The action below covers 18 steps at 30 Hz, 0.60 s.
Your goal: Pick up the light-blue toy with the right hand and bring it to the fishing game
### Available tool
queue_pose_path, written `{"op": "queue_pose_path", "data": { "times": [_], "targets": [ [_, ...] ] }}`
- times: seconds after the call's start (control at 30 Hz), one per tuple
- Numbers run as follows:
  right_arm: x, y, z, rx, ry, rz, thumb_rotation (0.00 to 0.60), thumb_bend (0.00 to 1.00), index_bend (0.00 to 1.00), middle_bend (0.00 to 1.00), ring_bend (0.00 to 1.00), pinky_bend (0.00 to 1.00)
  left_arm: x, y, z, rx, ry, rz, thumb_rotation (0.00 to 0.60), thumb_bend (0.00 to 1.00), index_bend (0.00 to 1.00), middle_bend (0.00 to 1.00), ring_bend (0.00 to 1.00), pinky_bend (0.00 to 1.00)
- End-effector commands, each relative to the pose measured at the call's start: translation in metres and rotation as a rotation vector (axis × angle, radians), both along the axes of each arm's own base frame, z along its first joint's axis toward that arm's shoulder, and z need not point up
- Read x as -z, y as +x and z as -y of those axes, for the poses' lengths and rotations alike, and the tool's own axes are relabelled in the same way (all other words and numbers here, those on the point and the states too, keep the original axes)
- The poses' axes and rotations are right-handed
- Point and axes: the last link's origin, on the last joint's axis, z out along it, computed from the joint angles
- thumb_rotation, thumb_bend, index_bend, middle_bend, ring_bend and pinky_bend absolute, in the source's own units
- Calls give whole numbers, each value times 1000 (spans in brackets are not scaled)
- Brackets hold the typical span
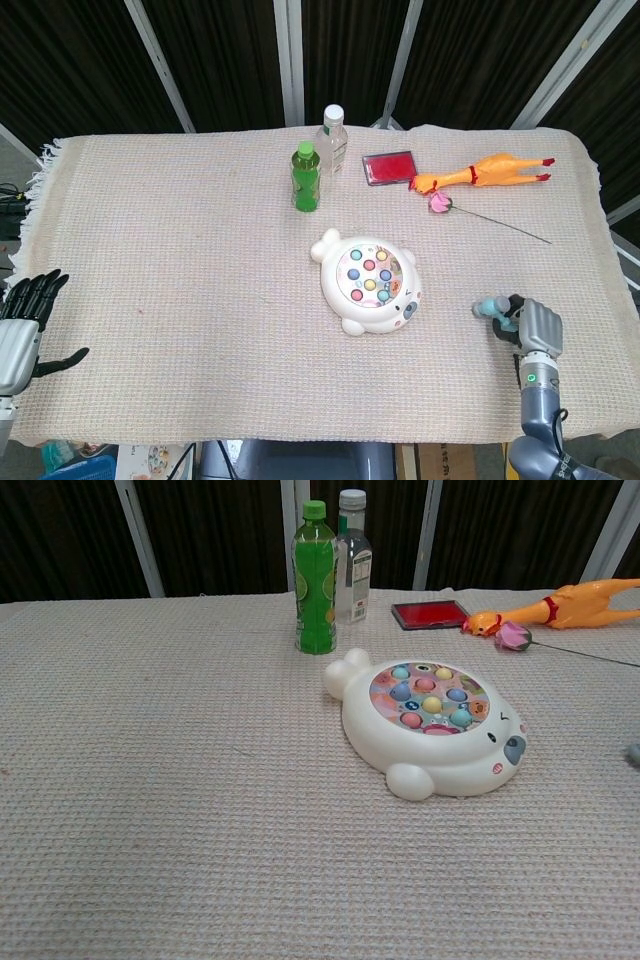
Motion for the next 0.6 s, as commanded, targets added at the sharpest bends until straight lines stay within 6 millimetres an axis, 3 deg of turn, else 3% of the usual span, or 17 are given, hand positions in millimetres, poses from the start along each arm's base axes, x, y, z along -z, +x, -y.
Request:
{"op": "queue_pose_path", "data": {
  "times": [0.03,0.6],
  "targets": [
    [-1,1,0,-2,0,4,600,562,698,525,413,598,0,0,0,0,0,0,600,0,0,0,0,0],
    [-10,12,4,-37,-17,45,600,602,745,568,458,643,0,0,0,2,-1,1,600,0,0,0,0,0]
  ]
}}
